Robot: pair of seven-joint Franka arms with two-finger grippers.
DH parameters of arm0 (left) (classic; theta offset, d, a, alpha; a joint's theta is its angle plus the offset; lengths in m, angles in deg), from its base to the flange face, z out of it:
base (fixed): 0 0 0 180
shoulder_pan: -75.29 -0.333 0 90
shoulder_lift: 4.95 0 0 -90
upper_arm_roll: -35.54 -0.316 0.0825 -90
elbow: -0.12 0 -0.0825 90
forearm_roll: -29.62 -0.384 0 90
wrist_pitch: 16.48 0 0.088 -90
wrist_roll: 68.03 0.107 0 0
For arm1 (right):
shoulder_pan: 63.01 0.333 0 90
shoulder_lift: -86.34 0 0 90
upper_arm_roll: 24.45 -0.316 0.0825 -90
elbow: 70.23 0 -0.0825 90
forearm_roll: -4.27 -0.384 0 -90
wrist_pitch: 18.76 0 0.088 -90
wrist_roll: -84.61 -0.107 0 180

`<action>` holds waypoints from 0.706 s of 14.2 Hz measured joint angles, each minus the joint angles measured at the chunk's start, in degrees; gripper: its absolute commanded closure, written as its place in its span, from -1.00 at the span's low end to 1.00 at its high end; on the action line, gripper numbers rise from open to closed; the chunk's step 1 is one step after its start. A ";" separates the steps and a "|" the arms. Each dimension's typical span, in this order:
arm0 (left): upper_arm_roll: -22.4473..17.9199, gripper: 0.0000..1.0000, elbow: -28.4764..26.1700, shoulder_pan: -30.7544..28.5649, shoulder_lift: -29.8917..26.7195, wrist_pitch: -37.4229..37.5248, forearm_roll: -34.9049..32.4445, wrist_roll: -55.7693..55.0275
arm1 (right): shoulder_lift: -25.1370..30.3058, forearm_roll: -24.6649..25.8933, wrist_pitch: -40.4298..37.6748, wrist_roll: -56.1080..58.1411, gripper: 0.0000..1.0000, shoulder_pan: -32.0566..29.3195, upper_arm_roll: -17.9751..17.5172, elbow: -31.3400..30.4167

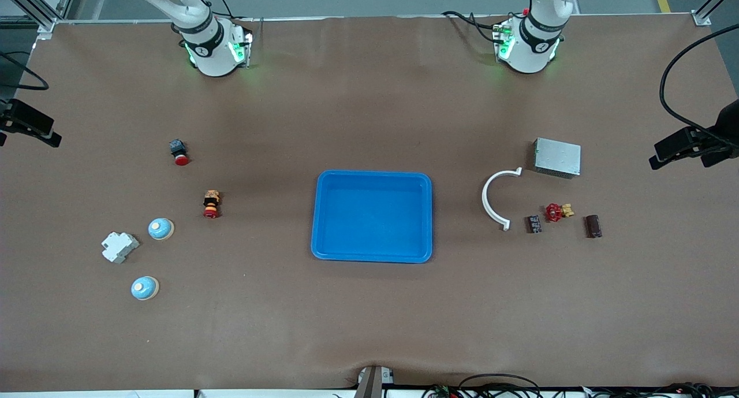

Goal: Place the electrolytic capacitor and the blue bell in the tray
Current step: 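Move the right gripper toward a blue bell while the left gripper approaches a capacitor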

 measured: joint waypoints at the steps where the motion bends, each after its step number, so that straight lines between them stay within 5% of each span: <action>1: -0.04 -1.00 -0.01 -0.05 0.00 0.00 0.00 0.02 | 0.02 0.00 0.00 0.00 -1.00 -0.01 0.02 0.01; 10: -0.36 -1.00 -0.14 -0.58 2.02 -0.29 -1.91 -0.06 | -0.22 0.00 5.13 -0.02 -1.00 -0.02 0.16 -3.09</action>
